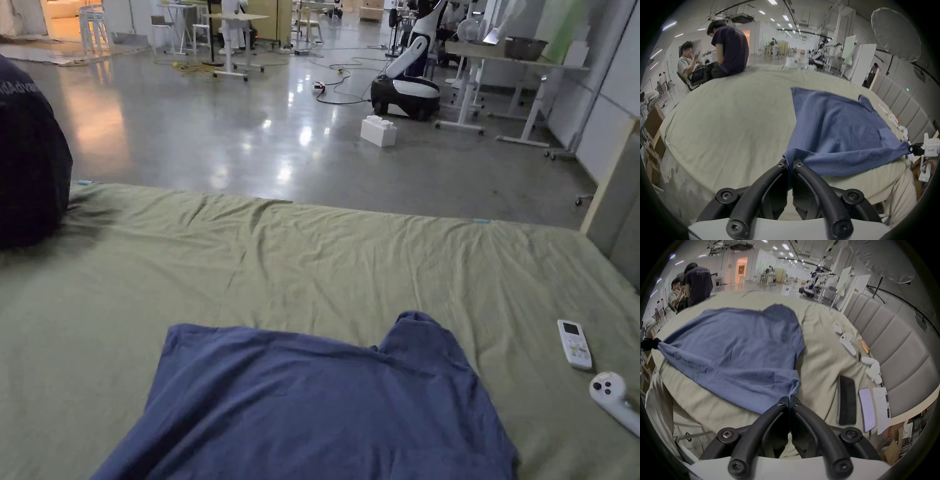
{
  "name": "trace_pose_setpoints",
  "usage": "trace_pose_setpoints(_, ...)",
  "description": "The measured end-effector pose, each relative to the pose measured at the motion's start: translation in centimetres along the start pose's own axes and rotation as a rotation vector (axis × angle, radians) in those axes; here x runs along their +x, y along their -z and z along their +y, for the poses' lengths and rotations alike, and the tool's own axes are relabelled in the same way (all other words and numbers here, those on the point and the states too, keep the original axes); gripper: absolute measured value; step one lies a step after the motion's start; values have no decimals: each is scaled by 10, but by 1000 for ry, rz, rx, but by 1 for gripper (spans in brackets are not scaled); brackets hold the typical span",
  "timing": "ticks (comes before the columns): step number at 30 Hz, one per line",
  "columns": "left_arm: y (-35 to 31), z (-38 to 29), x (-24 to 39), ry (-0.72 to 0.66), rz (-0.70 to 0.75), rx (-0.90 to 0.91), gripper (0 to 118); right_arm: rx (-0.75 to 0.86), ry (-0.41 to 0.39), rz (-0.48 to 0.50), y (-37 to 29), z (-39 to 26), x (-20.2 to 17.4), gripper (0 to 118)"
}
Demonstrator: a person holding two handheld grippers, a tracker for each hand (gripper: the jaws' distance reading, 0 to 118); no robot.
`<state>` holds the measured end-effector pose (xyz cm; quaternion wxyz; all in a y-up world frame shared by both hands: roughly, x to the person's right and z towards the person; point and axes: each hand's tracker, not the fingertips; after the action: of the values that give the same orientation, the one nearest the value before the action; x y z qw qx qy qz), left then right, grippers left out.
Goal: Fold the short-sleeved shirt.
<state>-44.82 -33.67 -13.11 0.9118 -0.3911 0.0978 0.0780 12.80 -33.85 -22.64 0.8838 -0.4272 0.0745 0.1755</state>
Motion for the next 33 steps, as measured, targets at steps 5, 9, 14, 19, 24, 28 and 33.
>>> trace_pose_setpoints(5,23,-6,6,43,37,-77,5,-54,-2,-7,21,-10,-8,2)
trace_pose_setpoints(9,42,-12,14,73,71,-141,9,-81,20,2,33,-13,-9,8)
trace_pose_setpoints(14,48,-11,19,94,95,-109,54,-39,50,-58,22,-7,-6,76)
trace_pose_setpoints(19,27,18,40,94,85,99,63,153,119,-108,-8,21,-2,91)
trace_pose_setpoints(24,2,56,75,69,54,321,63,418,200,-119,-25,56,-5,94)
trace_pose_setpoints(28,-12,80,114,86,65,452,60,574,240,-92,-42,92,-25,81)
trace_pose_setpoints(33,-19,95,154,95,63,528,16,729,227,-111,-52,121,-48,30)
